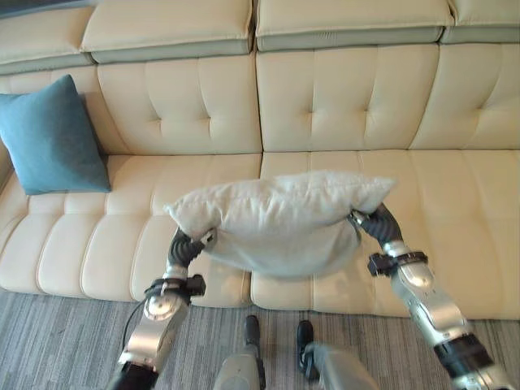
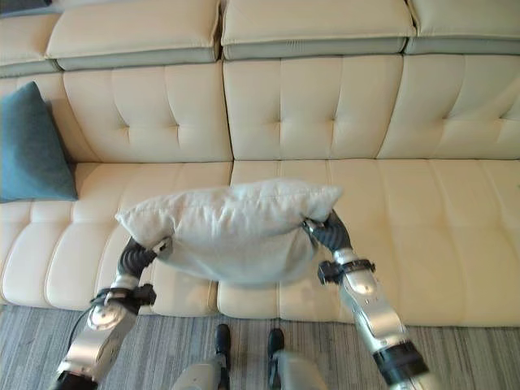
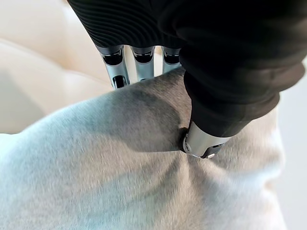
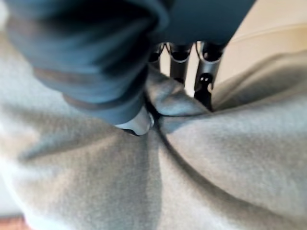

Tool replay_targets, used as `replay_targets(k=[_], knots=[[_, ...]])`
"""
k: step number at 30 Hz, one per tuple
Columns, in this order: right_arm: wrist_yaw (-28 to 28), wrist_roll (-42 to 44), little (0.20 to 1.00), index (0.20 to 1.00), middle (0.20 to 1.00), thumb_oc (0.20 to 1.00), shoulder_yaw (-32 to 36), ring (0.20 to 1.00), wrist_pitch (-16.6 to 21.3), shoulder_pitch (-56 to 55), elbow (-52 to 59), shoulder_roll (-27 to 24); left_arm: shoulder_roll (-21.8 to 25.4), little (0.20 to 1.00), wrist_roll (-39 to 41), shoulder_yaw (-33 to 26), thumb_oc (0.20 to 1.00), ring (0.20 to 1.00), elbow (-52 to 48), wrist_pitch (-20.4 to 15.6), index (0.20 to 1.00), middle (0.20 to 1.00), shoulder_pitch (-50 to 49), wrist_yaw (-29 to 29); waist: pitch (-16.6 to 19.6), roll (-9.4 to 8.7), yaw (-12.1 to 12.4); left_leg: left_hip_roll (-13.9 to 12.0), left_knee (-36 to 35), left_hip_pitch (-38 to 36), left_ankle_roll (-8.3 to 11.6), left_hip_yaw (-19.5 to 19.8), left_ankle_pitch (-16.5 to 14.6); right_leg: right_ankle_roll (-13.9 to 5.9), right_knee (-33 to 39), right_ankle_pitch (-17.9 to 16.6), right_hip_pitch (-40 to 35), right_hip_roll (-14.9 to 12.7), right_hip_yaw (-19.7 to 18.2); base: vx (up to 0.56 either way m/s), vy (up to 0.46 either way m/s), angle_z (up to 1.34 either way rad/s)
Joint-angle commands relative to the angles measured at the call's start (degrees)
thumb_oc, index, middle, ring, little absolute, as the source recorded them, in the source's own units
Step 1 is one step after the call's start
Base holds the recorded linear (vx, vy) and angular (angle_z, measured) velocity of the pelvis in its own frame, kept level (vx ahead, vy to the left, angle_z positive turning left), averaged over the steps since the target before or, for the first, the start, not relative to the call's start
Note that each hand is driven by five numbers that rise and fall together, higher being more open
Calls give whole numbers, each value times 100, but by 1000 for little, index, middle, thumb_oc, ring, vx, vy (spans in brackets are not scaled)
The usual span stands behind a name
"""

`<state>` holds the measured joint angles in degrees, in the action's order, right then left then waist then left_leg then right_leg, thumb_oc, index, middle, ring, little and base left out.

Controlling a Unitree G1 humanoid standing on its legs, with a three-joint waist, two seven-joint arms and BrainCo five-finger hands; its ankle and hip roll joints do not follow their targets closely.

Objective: Pick up all the scattered cushions and arrange them neatly on the sofa.

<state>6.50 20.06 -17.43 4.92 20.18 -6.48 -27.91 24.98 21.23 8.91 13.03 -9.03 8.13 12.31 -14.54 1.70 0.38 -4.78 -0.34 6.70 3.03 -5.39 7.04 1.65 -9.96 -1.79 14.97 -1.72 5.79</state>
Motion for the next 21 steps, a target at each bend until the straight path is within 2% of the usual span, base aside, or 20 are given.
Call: replay_targets(k=[1, 2, 7, 11, 12, 13, 16, 21], knots=[[224, -233, 200, 200, 200, 200, -403, 200, 842, 773, 248, 502, 189, 200, -266, 410, 200, 200, -260, -749, 200, 200, 828, 161, 370, 4, 9, 67, 684, 849, 60, -41, -602, -492, 147, 622, -494, -91, -312, -74, 142, -2], [410, -241, 200, 200, 200, 200, -532, 200, 875, 1252, -13, 688, 279, 200, -266, 585, 200, 200, -76, -808, 200, 200, 1312, 334, 298, -14, 42, 134, 731, 967, 21, -44, -653, -531, 137, 571, -363, -130, -355, -70, 95, 4], [711, -205, 200, 200, 200, 200, -667, 200, 919, 2003, -587, 859, 471, 200, -288, 868, 200, 200, 469, -856, 200, 200, 2180, 586, 268, -67, 102, 209, 748, 1231, -26, -39, -653, -619, 213, 406, -82, -180, -425, -57, 79, -3], [996, 104, 200, 200, 200, 200, -850, 200, 1011, 3079, -1541, 1021, 695, 200, -145, 1332, 200, 200, 1432, -903, 200, 200, 3495, 873, 139, -144, 190, 277, 799, 1487, -33, -22, -658, -722, 276, 244, 172, -257, -471, -58, 58, -4], [994, 107, 200, 200, 200, 200, -845, 200, 1017, 3092, -1552, 1020, 695, 200, -141, 1338, 200, 200, 1445, -909, 200, 200, 3512, 871, 133, -146, 193, 277, 801, 1491, -33, -22, -658, -723, 275, 244, 175, -257, -472, -50, 40, -1], [1152, 229, 200, 200, 200, 200, -913, 200, 1044, 3665, -2123, 987, 760, 200, -20, 1601, 200, 200, 2071, -929, 200, 200, 4266, 930, 79, -162, 227, 303, 786, 1609, -20, -14, -618, -768, 328, 147, 299, -291, -476, -43, 39, 0], [1305, 453, 200, 200, 200, 200, -994, 200, 1062, 4372, -2879, 897, 816, 200, 19, 1934, 200, 200, 2923, -893, 200, 200, 5174, 963, -2, -156, 251, 344, 677, 1765, -6, 21, -510, -826, 438, 25, 459, -339, -487, -27, 52, 5], [1337, 783, 200, 200, 200, 200, -1122, 200, 1027, 5147, -3775, 585, 837, 200, -32, 2170, 200, 200, 3678, -884, 200, 200, 5933, 983, -64, -143, 299, 406, 457, 2116, 11, 111, -315, -943, 663, -186, 756, -397, -536, -7, 18, 3]])
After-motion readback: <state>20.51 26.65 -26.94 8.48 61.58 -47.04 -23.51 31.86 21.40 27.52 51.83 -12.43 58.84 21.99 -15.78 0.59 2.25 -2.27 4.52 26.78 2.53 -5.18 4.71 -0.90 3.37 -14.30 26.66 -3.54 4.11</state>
